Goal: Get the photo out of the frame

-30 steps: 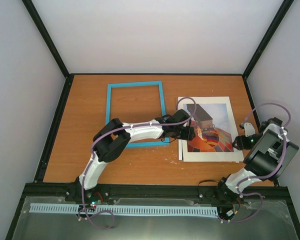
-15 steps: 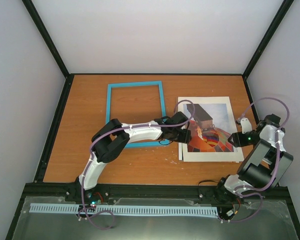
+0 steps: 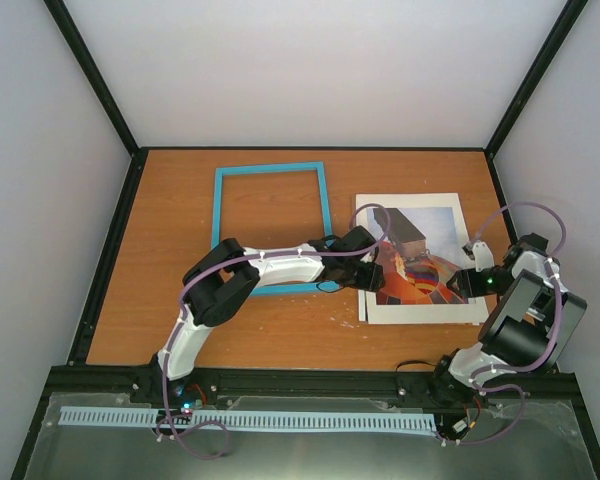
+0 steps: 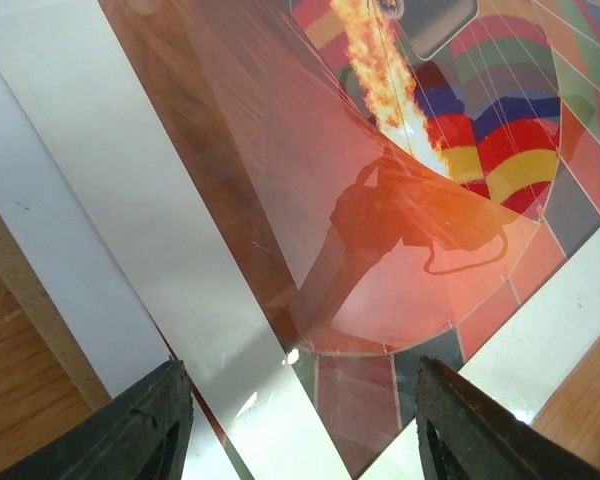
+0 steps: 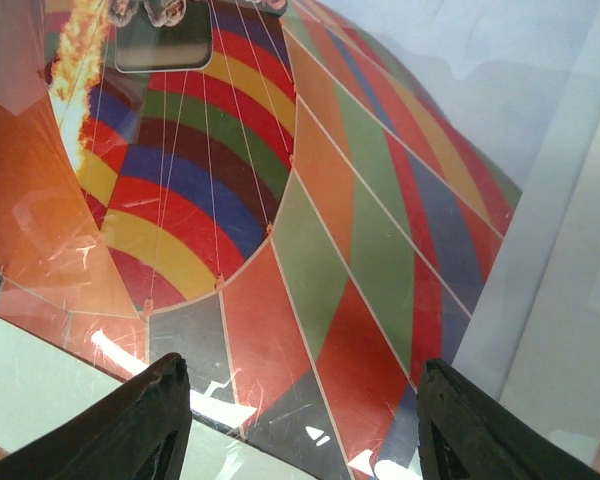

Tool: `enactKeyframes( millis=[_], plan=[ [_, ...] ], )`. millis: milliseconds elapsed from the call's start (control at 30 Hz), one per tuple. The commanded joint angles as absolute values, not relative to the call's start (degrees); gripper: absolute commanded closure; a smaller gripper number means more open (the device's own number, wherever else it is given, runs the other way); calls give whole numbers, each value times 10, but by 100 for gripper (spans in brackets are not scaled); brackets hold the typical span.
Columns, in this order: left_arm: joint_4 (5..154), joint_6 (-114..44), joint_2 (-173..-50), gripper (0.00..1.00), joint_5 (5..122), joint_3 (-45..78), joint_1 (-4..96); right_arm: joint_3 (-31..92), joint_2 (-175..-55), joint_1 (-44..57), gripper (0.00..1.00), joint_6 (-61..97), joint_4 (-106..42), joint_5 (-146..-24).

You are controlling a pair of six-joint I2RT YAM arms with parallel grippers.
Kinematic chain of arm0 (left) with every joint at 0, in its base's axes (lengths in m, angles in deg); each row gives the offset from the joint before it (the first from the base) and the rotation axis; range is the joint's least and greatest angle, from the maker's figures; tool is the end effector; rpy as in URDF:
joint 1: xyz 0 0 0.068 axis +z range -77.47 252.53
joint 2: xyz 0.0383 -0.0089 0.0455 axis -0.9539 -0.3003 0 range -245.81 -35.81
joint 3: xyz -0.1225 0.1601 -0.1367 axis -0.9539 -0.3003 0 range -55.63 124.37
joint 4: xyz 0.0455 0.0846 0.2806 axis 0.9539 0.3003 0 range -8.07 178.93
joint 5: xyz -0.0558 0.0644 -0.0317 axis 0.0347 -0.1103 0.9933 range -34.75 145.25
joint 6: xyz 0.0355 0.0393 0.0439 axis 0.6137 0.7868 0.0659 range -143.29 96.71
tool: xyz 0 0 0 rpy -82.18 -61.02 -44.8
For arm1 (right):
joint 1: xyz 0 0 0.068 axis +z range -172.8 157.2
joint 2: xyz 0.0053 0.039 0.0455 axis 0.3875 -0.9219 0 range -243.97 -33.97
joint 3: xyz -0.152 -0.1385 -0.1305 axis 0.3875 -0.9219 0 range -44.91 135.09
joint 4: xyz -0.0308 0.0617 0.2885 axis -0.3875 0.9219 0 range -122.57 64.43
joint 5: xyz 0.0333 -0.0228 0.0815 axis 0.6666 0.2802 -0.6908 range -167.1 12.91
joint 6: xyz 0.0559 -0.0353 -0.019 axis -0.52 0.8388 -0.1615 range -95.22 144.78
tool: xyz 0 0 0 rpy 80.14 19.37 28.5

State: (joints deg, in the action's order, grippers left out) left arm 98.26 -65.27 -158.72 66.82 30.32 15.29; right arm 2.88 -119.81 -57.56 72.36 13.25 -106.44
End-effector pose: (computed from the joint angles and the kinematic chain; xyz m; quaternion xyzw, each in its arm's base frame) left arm 0.2532 -0.4141 0.0849 0.1568 0.9317 -0.3006 0.1301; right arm 0.2418 -0.1346 0.0981 -0.1212 0.9585 0.1564 0.2054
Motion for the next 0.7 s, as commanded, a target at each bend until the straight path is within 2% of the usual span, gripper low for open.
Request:
enactKeyframes(
  millis=[0, 533, 667],
  plan=[
    [982, -639, -1595, 39, 693, 321, 147, 23, -1204, -573, 39, 719, 117, -1071],
    [991, -619, -1701, 39, 747, 446, 142, 49, -1160, -573, 36, 722, 143, -1055],
    [994, -610, -1673, 43, 727, 440, 138, 50, -1158, -573, 36, 731, 158, -1071]
  ],
)
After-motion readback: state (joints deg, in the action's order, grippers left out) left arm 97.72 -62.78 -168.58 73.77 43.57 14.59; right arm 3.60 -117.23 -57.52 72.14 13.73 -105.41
